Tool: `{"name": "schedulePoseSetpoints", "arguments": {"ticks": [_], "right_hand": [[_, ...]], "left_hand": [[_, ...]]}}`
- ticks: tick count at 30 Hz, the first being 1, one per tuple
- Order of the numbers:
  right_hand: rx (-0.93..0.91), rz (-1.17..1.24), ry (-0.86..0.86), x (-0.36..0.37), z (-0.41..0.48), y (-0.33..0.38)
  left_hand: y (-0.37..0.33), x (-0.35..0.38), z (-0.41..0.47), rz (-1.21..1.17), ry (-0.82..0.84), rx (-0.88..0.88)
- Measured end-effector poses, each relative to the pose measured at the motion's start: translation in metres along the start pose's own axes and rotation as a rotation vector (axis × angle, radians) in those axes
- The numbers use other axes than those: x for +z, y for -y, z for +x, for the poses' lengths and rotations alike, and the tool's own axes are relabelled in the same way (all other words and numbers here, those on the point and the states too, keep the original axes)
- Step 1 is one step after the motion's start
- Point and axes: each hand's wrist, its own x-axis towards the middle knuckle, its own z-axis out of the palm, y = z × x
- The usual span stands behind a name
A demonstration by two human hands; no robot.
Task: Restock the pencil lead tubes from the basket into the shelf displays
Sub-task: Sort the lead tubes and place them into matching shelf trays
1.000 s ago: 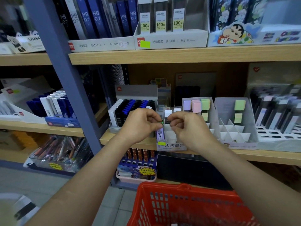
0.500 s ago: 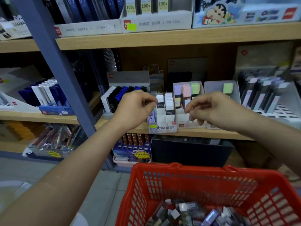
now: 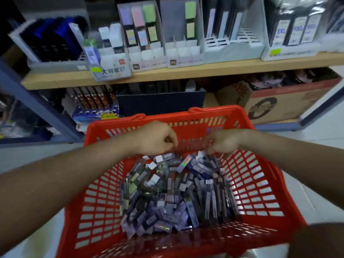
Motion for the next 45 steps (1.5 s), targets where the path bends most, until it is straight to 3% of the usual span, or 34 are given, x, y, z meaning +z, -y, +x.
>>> {"name": "schedulePoseSetpoints", "arguments": {"ticks": [3, 6, 12, 16, 18, 23, 28, 33, 37, 40, 45], "right_hand": [[-0.043, -0.044, -0.035, 0.031, 0.026, -0.017], [0.021, -0.035, -0.007, 0.062, 0.051, -0.020], [0.133, -0.228, -0.092, 0.104, 0.090, -0.039], [0.166, -0.179, -0.233, 0.115, 0.105, -0.043], [0.075, -0.196, -0.268, 0.115, 0.103, -0.036], [-0.111, -0.119, -0.192, 0.119, 0.098, -0.027], [-0.088, -0.077, -0.111, 0.122, 0.098, -0.030], [-0.105, 0.276, -0.182, 0.105, 0.092, -0.021], [-0.164, 0.486, -0.327, 0.098, 0.091, -0.016], [-0.167, 0.700, -0.378, 0.093, 0.087, -0.009], [-0.112, 1.204, -0.430, 0.076, 0.074, 0.007]], "left_hand": [[0.006, 0.064, 0.016, 0.074, 0.173, -0.105], [0.017, 0.118, 0.017, 0.163, 0.229, -0.234], [0.016, 0.170, 0.012, -0.001, 0.342, -0.427], [0.012, 0.184, 0.011, 0.054, 0.289, -0.448], [0.010, 0.188, 0.012, 0.062, 0.261, -0.460], [0.010, 0.188, 0.025, -0.133, 0.189, -0.465], [0.011, 0.197, 0.030, -0.314, 0.108, -0.510], [0.013, 0.194, 0.033, -0.435, -0.079, -0.472], [0.005, 0.176, 0.047, -0.803, -0.230, -0.551], [-0.009, 0.166, 0.055, -1.103, -0.206, -0.565], [-0.026, 0.149, 0.043, -1.215, -0.114, -0.550]]}}
